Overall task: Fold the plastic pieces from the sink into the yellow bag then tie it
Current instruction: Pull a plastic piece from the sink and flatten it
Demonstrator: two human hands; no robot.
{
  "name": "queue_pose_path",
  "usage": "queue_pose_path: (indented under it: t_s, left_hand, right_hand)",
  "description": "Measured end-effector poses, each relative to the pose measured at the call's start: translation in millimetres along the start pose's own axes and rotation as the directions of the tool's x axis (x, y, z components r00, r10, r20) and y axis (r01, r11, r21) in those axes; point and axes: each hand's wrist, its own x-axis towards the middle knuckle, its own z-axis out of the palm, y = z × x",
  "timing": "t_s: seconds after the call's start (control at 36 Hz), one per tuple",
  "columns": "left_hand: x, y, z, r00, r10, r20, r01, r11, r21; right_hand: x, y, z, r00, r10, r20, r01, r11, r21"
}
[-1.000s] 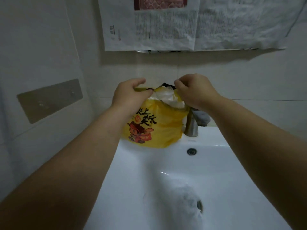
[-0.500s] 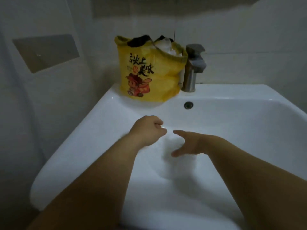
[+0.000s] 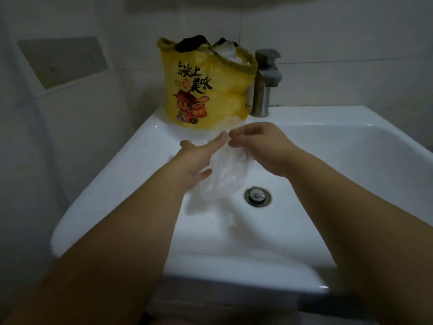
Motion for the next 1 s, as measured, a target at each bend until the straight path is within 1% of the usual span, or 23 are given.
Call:
queue_pose_path:
  t_s: [0.06,0.11,0.17,0.25,0.31,0.33,0.39,0.44,0.5,0.56,0.58,0.64,0.67,0.69,0.72,0.75,0.78,0.81,0.83,0.86,0.92,0.94,1.0]
  left_hand:
    - [-4.3,4.7,-8.3,0.996,-0.037,0.080,0.042,0.997,-0.063]
    - [-7.5,6.0,-11.5,0.990,0.005,0.142,0.004,0.998,-0.061]
    - [-11.9,7.7,-6.5,0.983,0.076,0.165,-0.068,0.996,-0.053]
    - [-15.1,12.6,-0.4,0.975,0.181,0.125,-0.163,0.976,-0.143]
    - [-13.2,15.3,-2.8,0.970,0.223,0.101,-0.200,0.959,-0.200]
    - [-11.9,16.7,-4.6,0.965,0.240,0.107,-0.211,0.950,-0.229]
    - [-8.8,18.4,-8.8,0.956,0.275,0.098,-0.235,0.923,-0.305]
    - [-4.6,20.1,-13.2,0.949,0.311,0.054,-0.274,0.895,-0.353]
    - [0.5,21.2,-16.5,0.947,0.321,-0.004,-0.300,0.881,-0.366]
    - [3.1,18.6,-17.5,0.955,0.281,-0.096,-0.297,0.909,-0.293]
    - [3.0,16.9,-17.0,0.952,0.274,-0.134,-0.297,0.932,-0.207]
    - [3.2,12.6,-15.0,0.938,0.289,-0.189,-0.286,0.957,0.043]
    - [2.7,8.8,-14.8,0.924,0.307,-0.230,-0.257,0.940,0.223]
    - [0.6,6.1,-15.0,0.898,0.354,-0.262,-0.222,0.878,0.425]
    - [-4.1,5.3,-15.1,0.867,0.428,-0.256,-0.211,0.780,0.589]
    - [-7.6,6.0,-14.5,0.837,0.506,-0.207,-0.260,0.702,0.663]
    - [-12.4,8.2,-12.0,0.812,0.567,-0.136,-0.348,0.658,0.668]
    - [-16.9,10.3,-8.2,0.806,0.590,-0.058,-0.441,0.662,0.606]
    - [-22.9,12.8,-2.5,0.819,0.573,0.018,-0.500,0.699,0.510]
    - [-26.2,14.1,2.8,0.845,0.528,0.083,-0.509,0.747,0.427]
    - [-31.2,13.3,11.5,0.884,0.422,0.200,-0.467,0.797,0.382]
    - [-32.3,12.4,13.7,0.886,0.403,0.229,-0.464,0.783,0.415]
    - [-31.1,10.4,14.3,0.863,0.443,0.242,-0.504,0.720,0.478]
  right_hand:
    - [-8.0,-6.1,0.1,0.999,0.013,-0.036,-0.008,0.991,0.134]
    - [-14.7,-9.0,-4.4,0.999,0.035,-0.031,-0.028,0.976,0.217]
    - [-20.7,-7.7,-13.6,0.997,0.074,-0.011,-0.069,0.965,0.252]
    - [-25.0,-3.0,-25.2,0.973,0.210,0.092,-0.227,0.939,0.258]
    - [-26.8,1.2,-26.5,0.929,0.329,0.167,-0.350,0.930,0.111]
    - [-26.1,4.3,-26.7,0.921,0.363,0.145,-0.368,0.930,0.008]
    - [-22.2,8.5,-25.8,0.942,0.334,0.028,-0.327,0.933,-0.148]
    - [-15.9,11.5,-24.8,0.958,0.278,-0.068,-0.285,0.945,-0.158]
    - [-10.7,13.4,-25.9,0.950,0.270,-0.155,-0.280,0.959,-0.048]
    - [-6.7,13.7,-29.4,0.944,0.238,-0.229,-0.221,0.970,0.097]
    - [-6.2,12.4,-31.1,0.946,0.222,-0.236,-0.182,0.967,0.181]
    - [-6.7,9.2,-33.7,0.956,0.188,-0.226,-0.110,0.941,0.319]
    - [-7.1,8.5,-34.2,0.962,0.164,-0.220,-0.082,0.937,0.340]
    - [-7.7,7.9,-34.2,0.967,0.137,-0.214,-0.058,0.939,0.340]
    - [-7.4,8.3,-33.0,0.970,0.114,-0.215,-0.039,0.944,0.326]
    - [-6.9,8.8,-31.7,0.970,0.092,-0.223,-0.019,0.951,0.309]
    - [-6.4,9.5,-30.3,0.970,0.073,-0.232,-0.002,0.956,0.293]
    - [-5.8,9.8,-28.6,0.970,0.056,-0.238,0.013,0.961,0.278]
    - [-5.3,10.0,-27.5,0.970,0.039,-0.240,0.028,0.963,0.268]
    - [-5.4,9.4,-26.3,0.971,0.025,-0.236,0.040,0.963,0.265]
    - [-7.1,7.8,-25.1,0.979,0.007,-0.205,0.052,0.958,0.282]
    - [-8.1,6.9,-24.7,0.982,0.002,-0.187,0.054,0.954,0.295]
    - [-10.2,5.0,-23.4,0.987,0.004,-0.163,0.046,0.951,0.305]
